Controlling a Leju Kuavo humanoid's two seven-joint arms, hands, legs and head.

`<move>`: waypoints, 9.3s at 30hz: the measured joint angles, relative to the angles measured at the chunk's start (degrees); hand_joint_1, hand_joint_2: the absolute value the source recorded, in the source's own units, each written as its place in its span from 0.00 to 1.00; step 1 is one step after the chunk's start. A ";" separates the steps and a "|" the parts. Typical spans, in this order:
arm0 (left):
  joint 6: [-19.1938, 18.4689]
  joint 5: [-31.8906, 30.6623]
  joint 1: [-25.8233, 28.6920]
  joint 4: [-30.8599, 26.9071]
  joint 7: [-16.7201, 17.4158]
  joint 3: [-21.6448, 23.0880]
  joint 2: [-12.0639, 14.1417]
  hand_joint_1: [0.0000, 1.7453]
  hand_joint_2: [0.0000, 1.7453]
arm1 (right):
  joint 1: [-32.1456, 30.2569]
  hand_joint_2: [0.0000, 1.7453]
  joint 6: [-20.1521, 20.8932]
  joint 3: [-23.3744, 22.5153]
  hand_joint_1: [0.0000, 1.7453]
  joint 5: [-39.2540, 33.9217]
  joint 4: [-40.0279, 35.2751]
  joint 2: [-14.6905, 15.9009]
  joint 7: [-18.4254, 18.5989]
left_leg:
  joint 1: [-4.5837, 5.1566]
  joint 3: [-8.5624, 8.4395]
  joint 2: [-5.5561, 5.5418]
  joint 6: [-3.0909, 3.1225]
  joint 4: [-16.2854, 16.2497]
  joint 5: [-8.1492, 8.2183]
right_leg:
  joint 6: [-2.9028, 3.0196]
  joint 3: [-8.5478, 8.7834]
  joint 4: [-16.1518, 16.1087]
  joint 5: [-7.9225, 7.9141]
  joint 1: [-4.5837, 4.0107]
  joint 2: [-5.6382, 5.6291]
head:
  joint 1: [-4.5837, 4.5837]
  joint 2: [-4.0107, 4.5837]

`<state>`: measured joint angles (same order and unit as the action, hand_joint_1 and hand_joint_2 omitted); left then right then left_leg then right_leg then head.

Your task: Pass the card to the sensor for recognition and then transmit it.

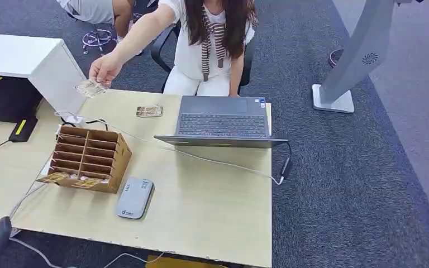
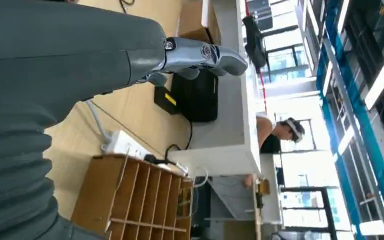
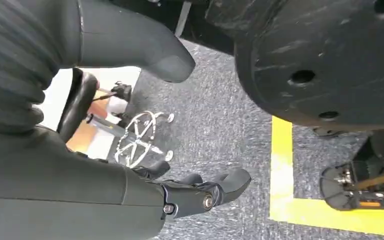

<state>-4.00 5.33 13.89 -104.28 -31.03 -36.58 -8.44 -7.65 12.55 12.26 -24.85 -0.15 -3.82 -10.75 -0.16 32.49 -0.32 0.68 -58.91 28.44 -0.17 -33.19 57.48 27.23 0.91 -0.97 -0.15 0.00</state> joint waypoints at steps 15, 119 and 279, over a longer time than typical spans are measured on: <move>6.51 -18.19 -15.60 13.75 8.04 13.44 4.96 0.00 1.00 | 0.22 1.00 1.27 2.49 0.00 2.05 0.17 1.38 0.90 | 0.01 0.00 0.00 0.00 -0.03 -0.02 | 0.02 -0.01 0.00 -0.07 0.00 -0.02 | 0.00 0.00; 40.00 -58.22 -18.63 19.53 23.69 53.98 28.50 1.00 1.00 | 0.29 1.00 1.70 4.35 0.00 6.84 0.66 3.87 2.54 | -0.01 -0.16 0.25 -0.06 0.03 0.35 | 0.16 0.04 0.06 0.35 -0.01 -0.35 | 0.17 0.00; 23.23 -76.58 -68.69 50.69 39.01 64.78 21.86 1.00 1.00 | 3.00 1.00 2.93 7.76 0.00 8.43 0.70 4.48 5.25 | 0.02 -0.46 -0.30 0.00 -0.08 -0.28 | 0.07 0.54 0.04 -0.19 0.01 0.21 | 0.15 0.00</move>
<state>19.24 -71.25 -54.80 -53.59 7.98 28.20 13.42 -4.65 15.47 20.02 -16.42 0.55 0.66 -5.51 -0.13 32.04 -0.63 0.68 -58.99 28.16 -0.10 -32.66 57.52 27.04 0.92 -0.76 0.00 0.00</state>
